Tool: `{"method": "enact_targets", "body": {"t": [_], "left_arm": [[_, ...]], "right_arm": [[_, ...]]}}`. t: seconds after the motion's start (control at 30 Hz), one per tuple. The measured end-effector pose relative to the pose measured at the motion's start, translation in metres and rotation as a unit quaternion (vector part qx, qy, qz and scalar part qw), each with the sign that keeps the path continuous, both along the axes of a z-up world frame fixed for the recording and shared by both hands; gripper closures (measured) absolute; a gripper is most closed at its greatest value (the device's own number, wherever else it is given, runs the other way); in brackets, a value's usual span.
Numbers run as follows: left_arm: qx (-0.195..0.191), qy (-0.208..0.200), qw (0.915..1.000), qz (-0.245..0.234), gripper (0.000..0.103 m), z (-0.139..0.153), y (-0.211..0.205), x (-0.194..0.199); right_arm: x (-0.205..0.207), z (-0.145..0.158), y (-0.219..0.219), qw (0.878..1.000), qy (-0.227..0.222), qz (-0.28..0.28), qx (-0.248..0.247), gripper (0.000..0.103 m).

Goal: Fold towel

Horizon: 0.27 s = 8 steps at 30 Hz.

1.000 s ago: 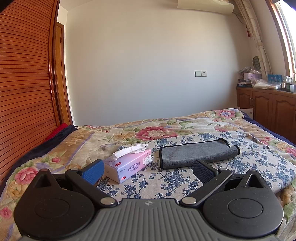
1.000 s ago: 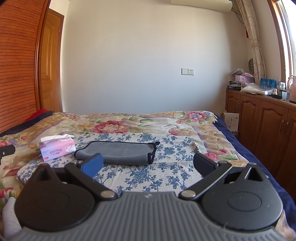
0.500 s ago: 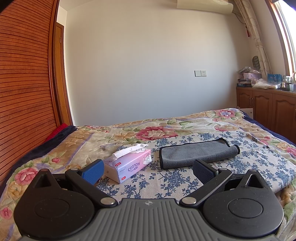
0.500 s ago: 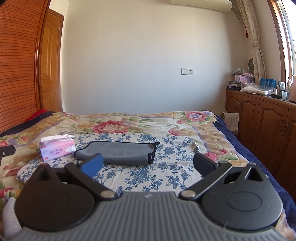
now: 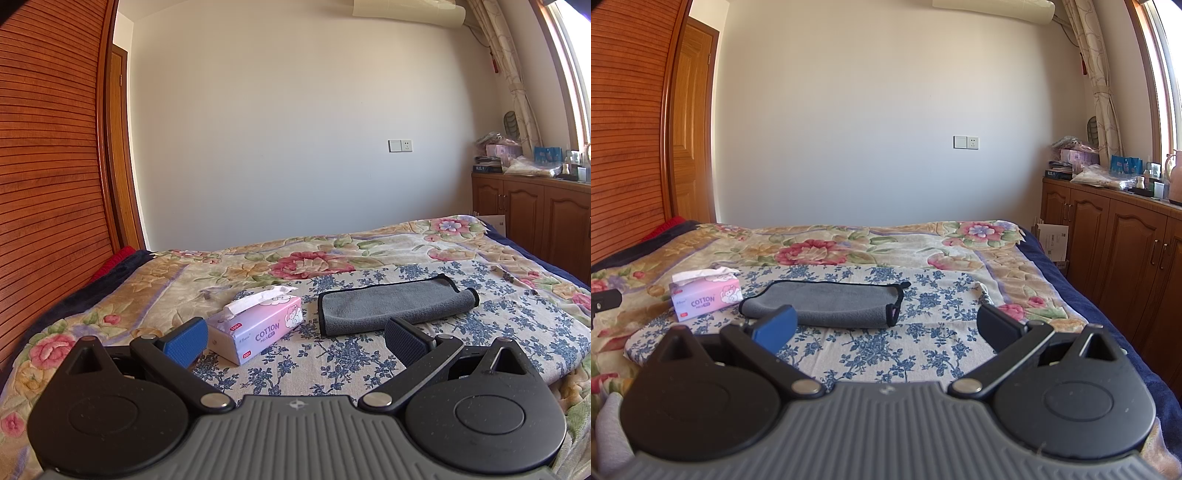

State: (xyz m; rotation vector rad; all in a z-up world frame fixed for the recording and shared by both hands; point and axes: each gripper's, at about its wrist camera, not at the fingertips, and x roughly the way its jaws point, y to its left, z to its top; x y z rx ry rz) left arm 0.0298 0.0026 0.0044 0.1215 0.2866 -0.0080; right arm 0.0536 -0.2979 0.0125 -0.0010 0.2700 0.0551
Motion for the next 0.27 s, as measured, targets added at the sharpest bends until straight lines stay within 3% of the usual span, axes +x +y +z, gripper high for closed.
{"method": "enact_targets", "body": {"t": [0.27], "left_arm": [[0.002, 0.000, 1.0000, 0.000, 0.000, 0.0007, 0.0002, 0.0005]], "right_arm": [[0.0001, 0.0001, 0.0002, 1.000, 0.000, 0.000, 0.000, 0.000]]}}
